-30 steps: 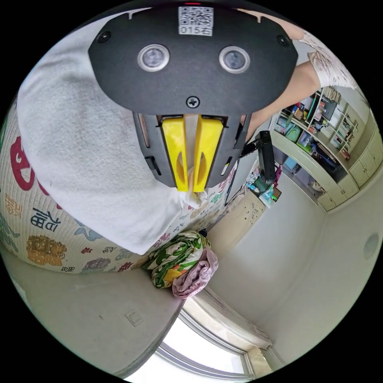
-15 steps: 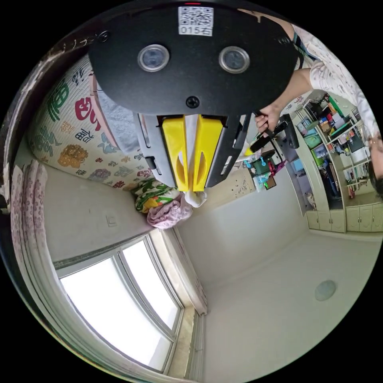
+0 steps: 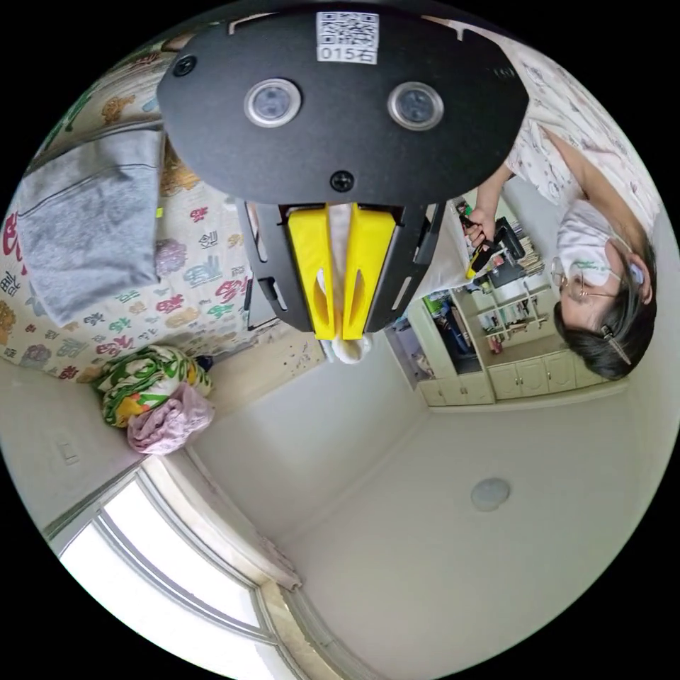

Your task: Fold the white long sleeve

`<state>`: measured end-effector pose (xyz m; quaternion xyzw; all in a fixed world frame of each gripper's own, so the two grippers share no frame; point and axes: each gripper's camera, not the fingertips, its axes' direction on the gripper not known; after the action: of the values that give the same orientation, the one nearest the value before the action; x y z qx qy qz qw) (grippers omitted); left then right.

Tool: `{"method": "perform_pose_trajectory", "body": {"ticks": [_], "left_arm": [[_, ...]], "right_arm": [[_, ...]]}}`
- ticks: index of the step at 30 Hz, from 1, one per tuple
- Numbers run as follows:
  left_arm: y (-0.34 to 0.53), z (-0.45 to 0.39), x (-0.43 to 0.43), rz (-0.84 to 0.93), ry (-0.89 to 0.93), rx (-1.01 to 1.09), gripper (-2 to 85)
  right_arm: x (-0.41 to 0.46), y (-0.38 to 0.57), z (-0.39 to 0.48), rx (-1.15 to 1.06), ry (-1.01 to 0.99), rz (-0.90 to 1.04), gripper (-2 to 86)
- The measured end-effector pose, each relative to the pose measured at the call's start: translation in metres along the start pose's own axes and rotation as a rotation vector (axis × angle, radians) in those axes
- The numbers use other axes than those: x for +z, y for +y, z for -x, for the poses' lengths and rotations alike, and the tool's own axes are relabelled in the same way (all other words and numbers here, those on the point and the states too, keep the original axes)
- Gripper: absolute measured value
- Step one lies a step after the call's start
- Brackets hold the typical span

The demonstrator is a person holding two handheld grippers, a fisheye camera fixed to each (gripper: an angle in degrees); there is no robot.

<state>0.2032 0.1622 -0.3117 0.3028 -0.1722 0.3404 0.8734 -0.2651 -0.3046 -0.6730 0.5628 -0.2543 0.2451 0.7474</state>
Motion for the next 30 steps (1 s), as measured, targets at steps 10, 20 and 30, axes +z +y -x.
{"method": "perform_pose_trajectory", "body": {"ticks": [10,20,30], "left_arm": [[0.063,0.118,0.135,0.438,-0.292,-0.178,4.6],[0.054,0.154,0.107,0.681,-0.263,-0.369,8.8],[0.052,0.106,0.062,0.913,-0.139,-0.523,8.4]], "right_arm": [[0.222,0.106,-0.189,0.268,0.224,0.377,1.2],[0.187,0.178,-0.340,0.211,0.129,0.779,7.4],[0.102,0.274,-0.483,0.241,0.220,1.025,11.6]]}}
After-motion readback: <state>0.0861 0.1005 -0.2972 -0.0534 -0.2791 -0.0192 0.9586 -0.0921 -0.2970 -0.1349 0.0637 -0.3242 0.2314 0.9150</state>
